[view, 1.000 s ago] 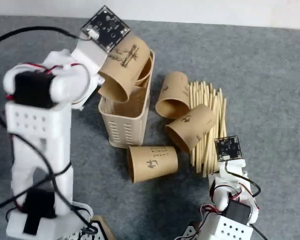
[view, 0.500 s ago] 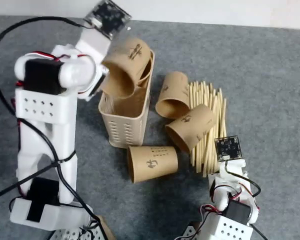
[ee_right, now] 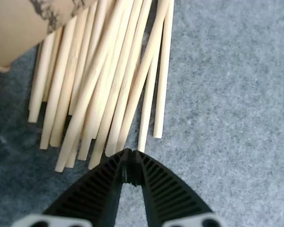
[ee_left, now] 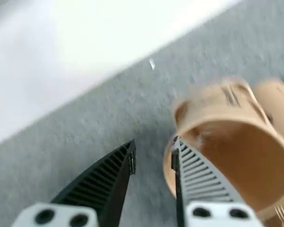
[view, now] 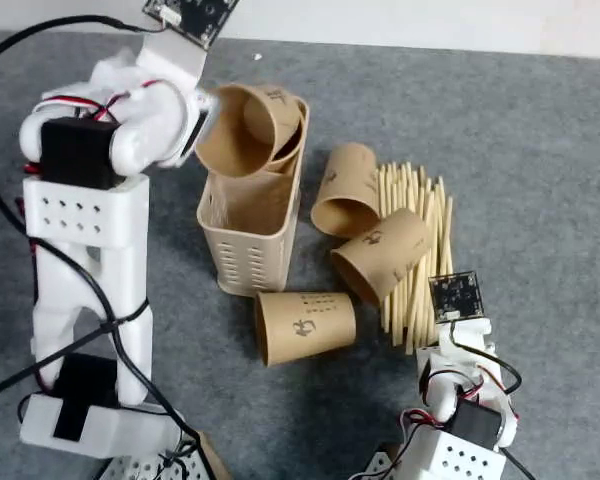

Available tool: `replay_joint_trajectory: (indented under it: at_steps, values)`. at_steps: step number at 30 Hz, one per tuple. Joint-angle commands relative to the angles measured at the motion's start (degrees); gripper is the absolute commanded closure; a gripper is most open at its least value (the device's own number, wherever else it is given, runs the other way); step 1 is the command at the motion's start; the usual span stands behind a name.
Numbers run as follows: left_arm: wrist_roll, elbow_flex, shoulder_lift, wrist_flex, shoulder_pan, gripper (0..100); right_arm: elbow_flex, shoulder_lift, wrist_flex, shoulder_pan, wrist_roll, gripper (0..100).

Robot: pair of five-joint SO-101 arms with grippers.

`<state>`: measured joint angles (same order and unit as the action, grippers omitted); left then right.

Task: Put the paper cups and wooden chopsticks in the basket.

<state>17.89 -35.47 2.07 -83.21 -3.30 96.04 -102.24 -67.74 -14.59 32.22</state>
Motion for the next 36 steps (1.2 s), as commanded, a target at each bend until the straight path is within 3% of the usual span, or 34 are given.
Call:
replay_joint_trajectory:
  at_steps: [1, 6, 15, 19, 22, 27, 31, 36]
  values:
    - [-0.7, -1.7, -3.2, 6.3, -2.2, 84, 5.9, -0.3, 0.1, 0.2, 0.5, 99.2]
    - [-0.8, -1.9, -10.2, 8.7, -2.9, 84, 5.9, -0.3, 0.1, 0.2, 0.5, 99.2]
    - [-0.8, -1.5, -11.2, 8.4, -8.3, 84, 5.9, -0.3, 0.1, 0.2, 0.5, 99.2]
    - [-0.8, -2.1, -10.2, 7.1, -6.4, 84, 5.9, -0.3, 0.1, 0.2, 0.5, 99.2]
    - [-1.0, -7.7, -5.8, -0.9, -2.5, 84, 5.9, -0.3, 0.1, 0.3, 0.5, 99.2]
    - [-7.6, -14.5, 4.1, -19.8, 3.5, 84, 5.9, -0.1, 0.0, 0.8, 0.5, 99.2]
    - [-7.6, -2.2, 16.1, -19.5, 11.0, 84, 5.9, -0.6, -2.9, 3.6, 0.6, 99.2]
    - [-7.3, 26.7, 34.1, -18.5, 11.8, 84, 5.9, -0.6, -4.6, 8.6, 0.8, 99.2]
